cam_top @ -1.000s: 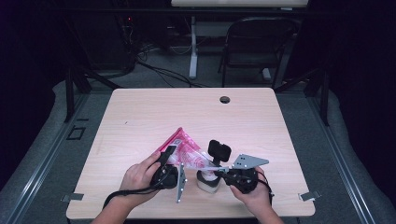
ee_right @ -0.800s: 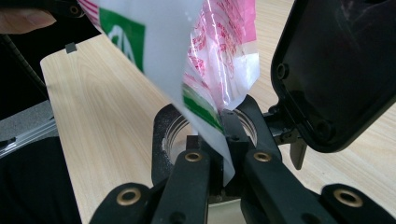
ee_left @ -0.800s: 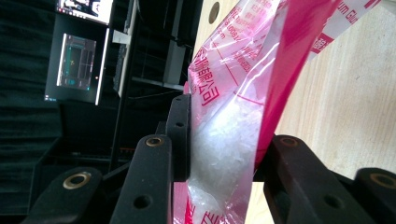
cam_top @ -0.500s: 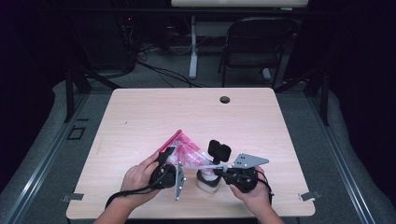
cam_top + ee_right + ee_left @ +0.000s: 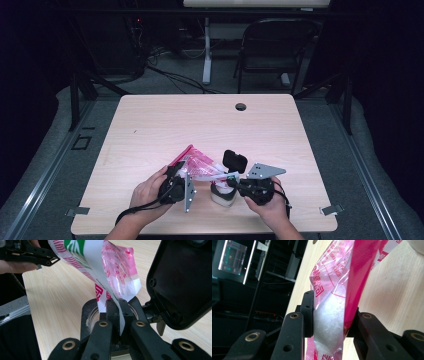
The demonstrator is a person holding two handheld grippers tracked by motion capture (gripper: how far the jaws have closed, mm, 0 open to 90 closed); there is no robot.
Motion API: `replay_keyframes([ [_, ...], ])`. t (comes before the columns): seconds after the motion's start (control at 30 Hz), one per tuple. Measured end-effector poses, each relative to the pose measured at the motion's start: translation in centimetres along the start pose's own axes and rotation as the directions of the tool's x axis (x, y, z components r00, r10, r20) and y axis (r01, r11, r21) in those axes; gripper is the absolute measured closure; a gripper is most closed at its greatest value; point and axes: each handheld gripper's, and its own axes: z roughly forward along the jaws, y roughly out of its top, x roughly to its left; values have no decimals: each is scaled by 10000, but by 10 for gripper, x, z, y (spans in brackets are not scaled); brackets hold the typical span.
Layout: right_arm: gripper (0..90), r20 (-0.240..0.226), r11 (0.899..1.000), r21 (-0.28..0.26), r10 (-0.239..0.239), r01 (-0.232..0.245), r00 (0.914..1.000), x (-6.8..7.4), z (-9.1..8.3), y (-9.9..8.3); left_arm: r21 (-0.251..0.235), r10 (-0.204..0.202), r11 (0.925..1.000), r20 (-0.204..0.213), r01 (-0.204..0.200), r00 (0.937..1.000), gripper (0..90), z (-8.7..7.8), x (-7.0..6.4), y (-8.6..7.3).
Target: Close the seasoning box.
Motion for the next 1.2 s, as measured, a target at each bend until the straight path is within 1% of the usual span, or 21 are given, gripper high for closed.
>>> replay_keyframes([
  [0.13,900,-14,10000,18,-22,22,10000,-1,1,1,11,-164,9999,102,164,9998,702,3,-2,-2],
  [0.3,900,-27,10000,-32,-6,5,10000,-1,2,2,17,-501,9987,288,500,9983,703,6,-4,-5],
  [0.37,900,-49,10000,-54,-5,5,10000,-1,3,2,22,-697,9976,436,697,9966,704,7,-5,-7],
  [0.53,900,-71,10000,-36,-31,30,10000,-1,3,3,-11,-1011,9948,611,1014,9930,706,9,-7,-9],
  [0.57,900,-74,10000,-42,-26,26,10000,-1,3,3,-57,-1187,9928,662,1193,9907,706,10,-8,-10],
  [0.63,900,-92,10000,-65,-10,9,10000,-1,4,3,-2,-1252,9921,772,1256,9891,707,10,-9,-11],
  [0.67,900,-85,10000,-62,-14,13,10000,-1,4,3,-25,-1231,9923,766,1237,9894,706,10,-9,-11],
  [0.7,900,-88,10000,-69,-17,17,10000,-1,4,3,-32,-1329,9910,784,1335,9880,707,11,-10,-12],
  [0.83,900,-91,10000,-92,18,-19,10000,-1,4,3,-43,-1454,9892,860,1463,9856,711,12,-12,-13],
  [0.87,900,-83,10000,-93,22,-23,10000,-1,5,3,-81,-1549,9877,922,1563,9836,711,13,-13,-13],
  [0.9,900,-66,10000,-76,-3,2,10000,-1,5,4,-42,-1518,9882,945,1529,9839,712,13,-13,-14],
  [0.93,900,-59,10000,-69,-6,6,10000,-1,5,4,-96,-1622,9864,966,1639,9820,712,13,-14,-14],
  [1.0,900,-67,10000,-83,1,-2,10000,-1,5,4,-136,-1711,9848,980,1732,9804,714,14,-14,-16],
  [1.07,900,-63,10000,-94,6,-7,10000,-1,5,4,-157,-1870,9817,1093,1898,9763,716,15,-15,-17],
  [1.2,900,-72,10000,-80,-15,14,10000,0,5,4,-223,-2147,9755,1180,2187,9695,719,17,-17,-19],
])
